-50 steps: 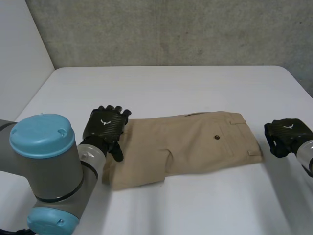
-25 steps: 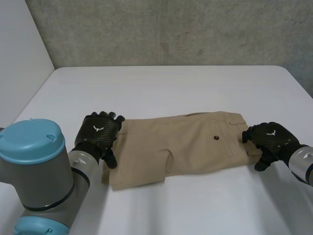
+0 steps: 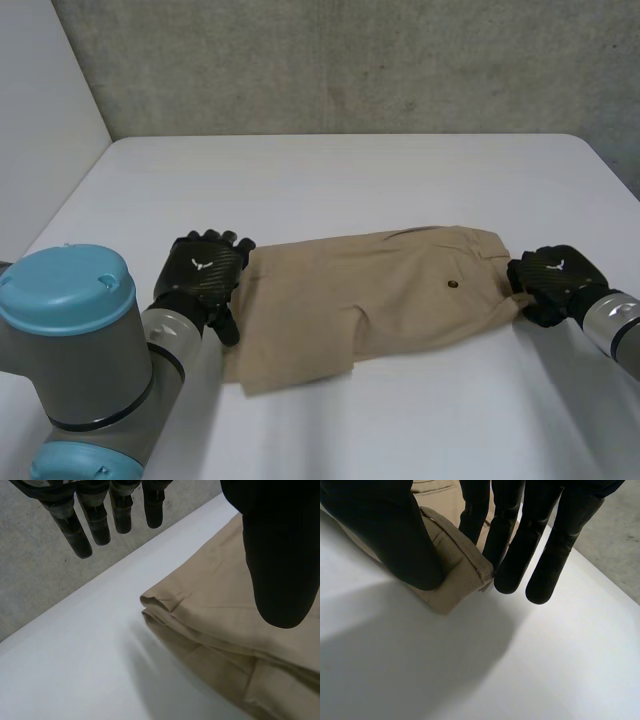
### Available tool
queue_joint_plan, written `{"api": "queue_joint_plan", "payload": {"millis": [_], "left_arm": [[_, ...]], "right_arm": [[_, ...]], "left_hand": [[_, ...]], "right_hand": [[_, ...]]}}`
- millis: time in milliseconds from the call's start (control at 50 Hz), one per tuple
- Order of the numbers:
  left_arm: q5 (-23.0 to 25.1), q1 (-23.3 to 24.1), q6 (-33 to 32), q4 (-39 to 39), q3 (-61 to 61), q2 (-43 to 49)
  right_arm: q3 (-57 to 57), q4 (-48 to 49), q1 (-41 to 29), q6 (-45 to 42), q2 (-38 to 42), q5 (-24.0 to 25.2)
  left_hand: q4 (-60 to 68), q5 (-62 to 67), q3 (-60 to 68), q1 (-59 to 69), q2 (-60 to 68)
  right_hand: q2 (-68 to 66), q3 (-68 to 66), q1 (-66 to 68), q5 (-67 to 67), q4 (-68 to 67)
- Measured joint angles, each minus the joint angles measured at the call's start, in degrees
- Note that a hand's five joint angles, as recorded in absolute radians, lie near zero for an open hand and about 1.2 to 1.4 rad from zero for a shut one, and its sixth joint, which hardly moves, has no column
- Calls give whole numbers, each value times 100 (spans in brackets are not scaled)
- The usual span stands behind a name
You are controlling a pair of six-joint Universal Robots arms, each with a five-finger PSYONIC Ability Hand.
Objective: Fold the shorts.
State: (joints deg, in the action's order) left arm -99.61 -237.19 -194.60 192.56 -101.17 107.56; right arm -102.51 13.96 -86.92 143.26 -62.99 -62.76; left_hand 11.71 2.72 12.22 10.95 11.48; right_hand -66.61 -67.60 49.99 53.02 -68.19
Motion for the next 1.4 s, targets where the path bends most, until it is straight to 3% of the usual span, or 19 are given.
{"api": "queue_joint_plan", "payload": {"millis": [260,380,400,460,520,540,560,660,700,840,860,900,1000,1020,1140,1260,1320,1400], "left_arm": [[-10,-2,-6,-29,-46,-70],[-7,-12,-6,-29,-66,-78],[-8,-18,-7,-30,-71,-87],[-11,-20,-8,-32,-73,-117],[-13,-20,-8,-32,-74,-124],[-16,-23,-8,-33,-76,-163],[-28,-36,-7,-34,-77,-244],[-68,-63,22,-34,-78,-373],[-110,-86,99,-35,-75,-497],[-132,-129,229,-36,-35,-611],[-130,-143,255,-36,1,-625],[-129,-151,266,-36,35,-631],[-123,-168,273,-32,193,-621],[-121,-175,271,-32,339,-598],[-124,-143,274,-38,745,-468],[-140,259,495,-195,1431,-64],[-152,342,568,-254,1521,18],[-397,873,1235,-834,2055,749]], "right_arm": [[145,-592,708,-340,-708,-631],[339,-854,618,-577,-859,-677],[577,-992,135,-682,-980,-693],[803,-1054,-464,-719,-1065,-697],[843,-1058,-585,-724,-1076,-695],[932,-1063,-888,-737,-1095,-687],[1130,-1042,-1706,-763,-1114,-638],[1248,-1005,-2659,-776,-1019,-468],[1248,-996,-3496,-776,-743,-119],[1148,-1103,-4137,-757,-182,438],[1143,-1189,-4232,-706,-18,593],[1154,-1236,-4250,-663,29,645],[1267,-1298,-4133,-221,-29,687],[1358,-1287,-3952,281,-172,668],[1490,-1136,-3493,1676,-662,495],[1608,-942,-2924,3167,-1179,6],[1629,-962,-2865,3258,-1191,-61],[1765,-1329,-2700,3228,-873,-321]], "left_hand": [[0,0,0,0,0],[0,0,0,0,0],[0,0,0,0,0],[0,0,0,0,0],[0,0,0,0,0],[0,0,0,0,0],[0,0,0,0,0],[0,0,0,0,0],[0,0,0,0,0],[0,0,0,0,0],[0,0,0,0,0],[0,0,0,0,0],[0,0,0,0,0],[0,0,0,0,0],[0,0,0,0,0],[0,0,0,0,0],[0,0,0,0,0],[0,0,0,2,0]], "right_hand": [[0,0,258,160,-1],[-24,-10,277,174,-3],[-51,-37,281,243,-10],[-52,-55,281,274,-11],[-52,-57,281,275,-11],[-52,-57,281,275,-11],[-52,-61,281,292,-11],[-85,-82,281,311,-10],[-85,-111,281,311,-11],[28,20,279,240,106],[723,808,-182,-397,882],[2782,2849,-1697,-2243,2895],[4370,4454,-3003,-4003,4532],[5057,5161,-3586,-4697,5254],[5387,5519,-3813,-4880,5450],[5386,5519,-3812,-4880,5450],[5386,5519,-3812,-4880,5450],[5387,5519,-3812,-4880,5450]]}}
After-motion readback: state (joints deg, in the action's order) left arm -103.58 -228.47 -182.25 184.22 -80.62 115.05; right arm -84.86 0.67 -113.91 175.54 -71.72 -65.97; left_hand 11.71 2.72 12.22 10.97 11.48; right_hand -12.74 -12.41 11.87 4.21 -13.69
